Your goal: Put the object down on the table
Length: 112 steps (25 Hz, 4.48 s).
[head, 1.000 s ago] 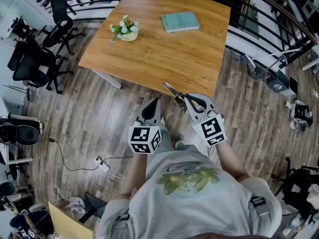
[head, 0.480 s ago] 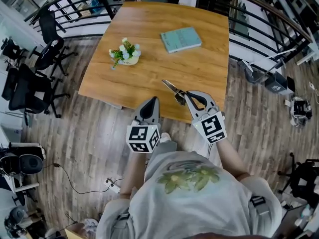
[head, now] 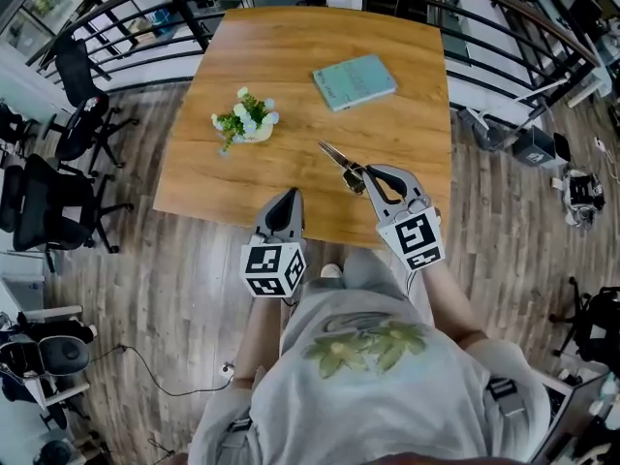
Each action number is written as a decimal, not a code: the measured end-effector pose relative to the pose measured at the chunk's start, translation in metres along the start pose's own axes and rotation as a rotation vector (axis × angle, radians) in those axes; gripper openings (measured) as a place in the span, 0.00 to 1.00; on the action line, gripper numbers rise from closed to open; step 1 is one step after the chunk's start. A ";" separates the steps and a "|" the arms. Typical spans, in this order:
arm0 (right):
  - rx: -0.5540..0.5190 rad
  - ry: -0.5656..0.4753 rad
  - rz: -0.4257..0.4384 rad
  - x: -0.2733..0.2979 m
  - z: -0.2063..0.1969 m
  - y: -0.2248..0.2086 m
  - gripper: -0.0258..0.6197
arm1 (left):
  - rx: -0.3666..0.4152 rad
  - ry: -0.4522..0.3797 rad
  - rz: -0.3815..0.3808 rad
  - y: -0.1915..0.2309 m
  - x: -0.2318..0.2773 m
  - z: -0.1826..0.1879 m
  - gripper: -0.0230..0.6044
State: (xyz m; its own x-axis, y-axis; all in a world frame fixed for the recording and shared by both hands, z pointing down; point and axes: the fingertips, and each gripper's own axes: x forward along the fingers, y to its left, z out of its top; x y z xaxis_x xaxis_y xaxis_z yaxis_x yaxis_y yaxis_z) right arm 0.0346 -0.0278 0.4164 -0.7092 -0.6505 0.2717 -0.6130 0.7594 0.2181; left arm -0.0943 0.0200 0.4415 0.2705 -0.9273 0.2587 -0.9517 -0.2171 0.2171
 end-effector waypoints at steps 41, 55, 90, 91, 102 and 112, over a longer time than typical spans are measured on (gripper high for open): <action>-0.038 0.203 0.024 0.177 -0.048 -0.080 0.06 | -0.056 0.161 -0.083 0.084 0.157 -0.009 0.06; -0.029 0.318 0.091 0.205 -0.102 -0.065 0.06 | -0.086 0.215 -0.061 0.096 0.165 -0.031 0.06; -0.101 0.506 0.183 0.243 -0.202 -0.034 0.07 | -0.129 0.276 -0.042 0.107 0.178 -0.054 0.06; -0.104 0.507 0.183 0.243 -0.202 -0.034 0.07 | -0.131 0.277 -0.043 0.107 0.178 -0.054 0.06; -0.099 0.499 0.187 0.240 -0.203 -0.028 0.07 | -0.138 0.283 -0.047 0.104 0.177 -0.056 0.06; -0.084 0.498 0.211 0.237 -0.205 -0.017 0.09 | -0.144 0.288 -0.052 0.103 0.178 -0.058 0.06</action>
State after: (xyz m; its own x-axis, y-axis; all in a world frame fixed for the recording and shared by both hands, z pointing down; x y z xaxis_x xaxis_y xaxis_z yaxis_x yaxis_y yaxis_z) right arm -0.0517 -0.1927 0.6693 -0.5503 -0.4154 0.7243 -0.4314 0.8842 0.1793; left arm -0.1357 -0.1493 0.5644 0.3678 -0.7874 0.4946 -0.9108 -0.1979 0.3624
